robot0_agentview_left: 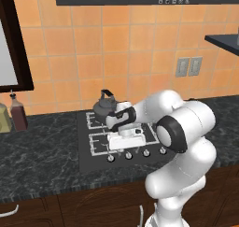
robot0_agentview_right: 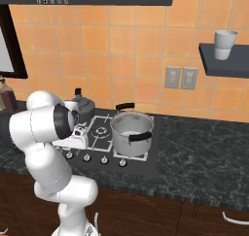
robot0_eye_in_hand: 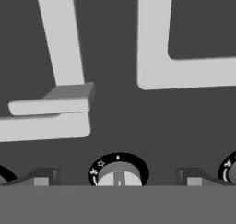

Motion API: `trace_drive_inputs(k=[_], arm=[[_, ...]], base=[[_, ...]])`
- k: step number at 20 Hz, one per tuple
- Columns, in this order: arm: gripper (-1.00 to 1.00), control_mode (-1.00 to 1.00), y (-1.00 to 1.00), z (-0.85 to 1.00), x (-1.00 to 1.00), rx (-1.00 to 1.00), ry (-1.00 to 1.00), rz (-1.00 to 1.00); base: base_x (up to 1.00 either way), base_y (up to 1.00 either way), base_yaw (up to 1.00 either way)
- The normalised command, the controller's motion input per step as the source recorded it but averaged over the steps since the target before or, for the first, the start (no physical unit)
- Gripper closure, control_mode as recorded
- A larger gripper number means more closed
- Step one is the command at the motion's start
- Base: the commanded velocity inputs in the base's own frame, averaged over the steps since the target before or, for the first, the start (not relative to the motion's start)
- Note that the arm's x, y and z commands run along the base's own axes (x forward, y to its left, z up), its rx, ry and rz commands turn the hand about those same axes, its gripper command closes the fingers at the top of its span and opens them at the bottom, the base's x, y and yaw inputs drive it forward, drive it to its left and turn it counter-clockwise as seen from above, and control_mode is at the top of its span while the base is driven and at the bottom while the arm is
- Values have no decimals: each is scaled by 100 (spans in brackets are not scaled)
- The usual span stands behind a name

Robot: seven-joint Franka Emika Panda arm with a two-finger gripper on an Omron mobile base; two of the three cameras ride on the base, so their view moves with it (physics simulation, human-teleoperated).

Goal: Pick the kettle from the counter and place it on a stove burner. Then turn the burner on.

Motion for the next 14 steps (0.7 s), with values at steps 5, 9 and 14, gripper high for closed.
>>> trace_drive_inputs(k=[5, 9, 14], arm=[[-100, -100, -4, -13, -17, 1, -2, 0], [-100, -100, 0, -1, -20, 0, -4, 0], [-100, -100, 0, -20, -13, 0, -6, 0]], base=[[0, 0, 0], [0, 0, 0], [0, 0, 0]])
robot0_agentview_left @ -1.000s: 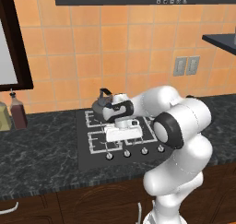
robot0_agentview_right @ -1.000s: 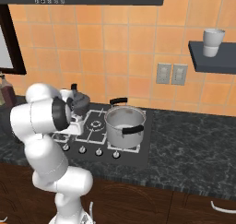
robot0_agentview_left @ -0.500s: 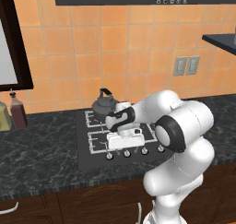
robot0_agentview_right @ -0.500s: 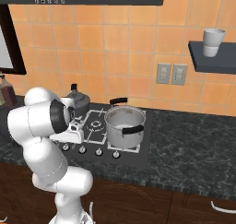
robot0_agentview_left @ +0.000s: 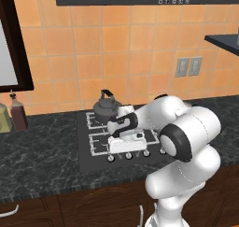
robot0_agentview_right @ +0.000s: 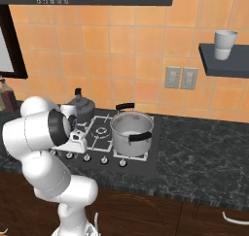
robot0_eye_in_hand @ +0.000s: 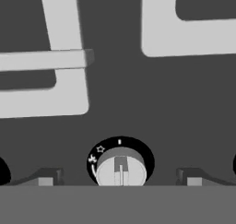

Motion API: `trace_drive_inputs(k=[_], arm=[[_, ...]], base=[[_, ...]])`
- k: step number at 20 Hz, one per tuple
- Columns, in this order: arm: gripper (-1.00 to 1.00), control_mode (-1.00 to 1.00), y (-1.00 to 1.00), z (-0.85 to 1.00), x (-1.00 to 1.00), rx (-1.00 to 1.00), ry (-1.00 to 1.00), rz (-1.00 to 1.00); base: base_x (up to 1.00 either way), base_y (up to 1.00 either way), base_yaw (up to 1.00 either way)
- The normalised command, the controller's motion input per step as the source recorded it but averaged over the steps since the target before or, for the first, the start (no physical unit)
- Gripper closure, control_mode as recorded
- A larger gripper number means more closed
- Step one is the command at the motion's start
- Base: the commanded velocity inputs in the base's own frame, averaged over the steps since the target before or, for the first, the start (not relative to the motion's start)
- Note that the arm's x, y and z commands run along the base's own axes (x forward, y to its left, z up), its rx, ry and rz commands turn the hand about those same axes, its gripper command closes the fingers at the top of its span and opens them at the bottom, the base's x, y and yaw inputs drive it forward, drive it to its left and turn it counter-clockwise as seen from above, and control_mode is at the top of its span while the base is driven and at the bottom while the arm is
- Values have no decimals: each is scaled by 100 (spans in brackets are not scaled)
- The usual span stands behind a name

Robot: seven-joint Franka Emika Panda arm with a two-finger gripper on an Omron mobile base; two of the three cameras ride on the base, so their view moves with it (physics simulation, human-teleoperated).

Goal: Pick the kettle from the counter and place it on a stove burner. Then turn the burner on.

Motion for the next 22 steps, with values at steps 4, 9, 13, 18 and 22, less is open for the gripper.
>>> trace_drive_inputs(k=[4, 9, 13, 18, 22], arm=[[-100, -100, 0, -22, 0, 0, -8, 0], [-100, -100, 0, 0, 11, 0, 0, 0], [100, -100, -1, -3, 0, 1, 0, 0], [100, -100, 0, -4, 0, 2, 0, 0], [100, -100, 0, 0, 0, 0, 0, 0]], base=[[0, 0, 0], [0, 0, 0], [0, 0, 0], [0, 0, 0], [0, 0, 0]])
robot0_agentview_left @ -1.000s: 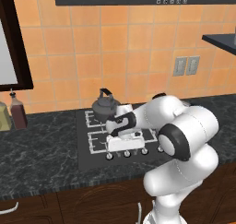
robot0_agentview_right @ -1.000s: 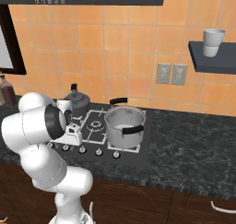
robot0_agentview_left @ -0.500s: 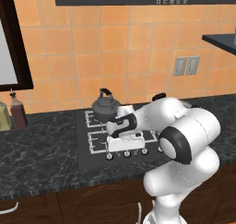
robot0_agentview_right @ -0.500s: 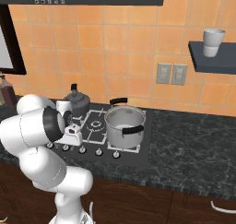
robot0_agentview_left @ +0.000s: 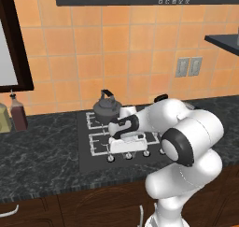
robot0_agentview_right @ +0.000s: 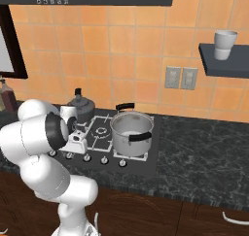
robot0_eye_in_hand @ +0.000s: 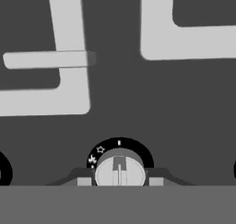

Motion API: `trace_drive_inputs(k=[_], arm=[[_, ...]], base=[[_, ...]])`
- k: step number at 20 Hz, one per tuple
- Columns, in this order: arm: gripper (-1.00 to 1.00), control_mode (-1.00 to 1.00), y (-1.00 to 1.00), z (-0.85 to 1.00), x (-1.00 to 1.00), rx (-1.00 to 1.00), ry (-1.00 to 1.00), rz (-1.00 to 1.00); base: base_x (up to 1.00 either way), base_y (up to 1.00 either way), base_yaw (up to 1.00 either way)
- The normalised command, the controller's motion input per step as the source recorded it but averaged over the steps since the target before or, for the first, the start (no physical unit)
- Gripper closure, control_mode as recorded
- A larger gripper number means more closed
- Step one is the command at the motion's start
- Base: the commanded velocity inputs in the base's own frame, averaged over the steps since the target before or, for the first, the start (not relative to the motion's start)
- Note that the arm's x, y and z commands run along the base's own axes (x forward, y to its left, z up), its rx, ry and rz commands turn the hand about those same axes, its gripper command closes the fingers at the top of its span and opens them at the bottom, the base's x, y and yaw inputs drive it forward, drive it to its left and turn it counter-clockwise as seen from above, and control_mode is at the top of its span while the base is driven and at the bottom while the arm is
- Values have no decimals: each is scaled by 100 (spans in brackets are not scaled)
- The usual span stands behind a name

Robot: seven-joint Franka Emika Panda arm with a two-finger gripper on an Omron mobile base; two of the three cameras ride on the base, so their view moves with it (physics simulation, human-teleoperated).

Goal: Pick the kettle from the counter and place it on a stove burner. Then turn the burner on.

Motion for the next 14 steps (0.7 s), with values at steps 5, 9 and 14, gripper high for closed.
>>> trace_drive_inputs(k=[5, 9, 14], arm=[[100, -100, 0, -1, 0, 0, 0, 0], [100, -100, 0, -21, 0, 0, 9, 31], [100, -100, 0, -23, -10, 0, 3, 43]], base=[[0, 0, 0], [0, 0, 0], [0, 0, 0]])
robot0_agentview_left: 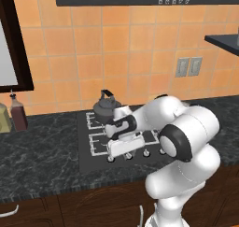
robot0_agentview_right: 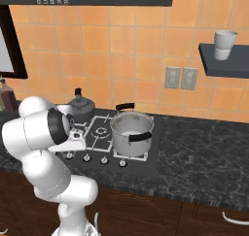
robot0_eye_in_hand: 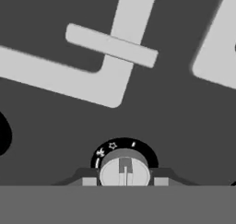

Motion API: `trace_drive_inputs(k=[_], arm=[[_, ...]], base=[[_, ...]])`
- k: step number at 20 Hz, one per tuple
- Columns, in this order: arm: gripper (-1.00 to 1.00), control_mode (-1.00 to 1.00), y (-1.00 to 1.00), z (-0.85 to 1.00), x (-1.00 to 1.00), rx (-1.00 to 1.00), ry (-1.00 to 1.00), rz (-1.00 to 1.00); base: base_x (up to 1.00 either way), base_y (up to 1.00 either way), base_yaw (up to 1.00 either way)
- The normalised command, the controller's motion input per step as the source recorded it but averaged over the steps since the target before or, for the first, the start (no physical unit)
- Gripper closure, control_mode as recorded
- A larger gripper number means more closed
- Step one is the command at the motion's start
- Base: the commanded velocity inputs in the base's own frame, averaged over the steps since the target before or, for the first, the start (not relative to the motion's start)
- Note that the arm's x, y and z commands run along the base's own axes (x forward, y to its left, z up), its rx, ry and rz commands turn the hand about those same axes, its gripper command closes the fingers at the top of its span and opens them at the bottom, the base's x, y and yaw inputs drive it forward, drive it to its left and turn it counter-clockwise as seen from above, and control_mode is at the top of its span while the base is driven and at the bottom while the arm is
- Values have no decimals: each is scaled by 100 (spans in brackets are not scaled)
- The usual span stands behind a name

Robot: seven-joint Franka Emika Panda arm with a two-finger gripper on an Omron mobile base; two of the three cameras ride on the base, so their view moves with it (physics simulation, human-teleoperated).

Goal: Pick the kettle from the counter and place it on a stove burner. Then turn the burner on.

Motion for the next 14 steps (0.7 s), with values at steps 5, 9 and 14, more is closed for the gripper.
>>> trace_drive_inputs(k=[5, 9, 14], arm=[[100, -100, -2, -15, -42, 2, 0, 34], [100, -100, -4, -10, -45, 5, 0, 29], [100, -100, -6, -9, -37, 5, 0, 28]], base=[[0, 0, 0], [0, 0, 0], [0, 0, 0]])
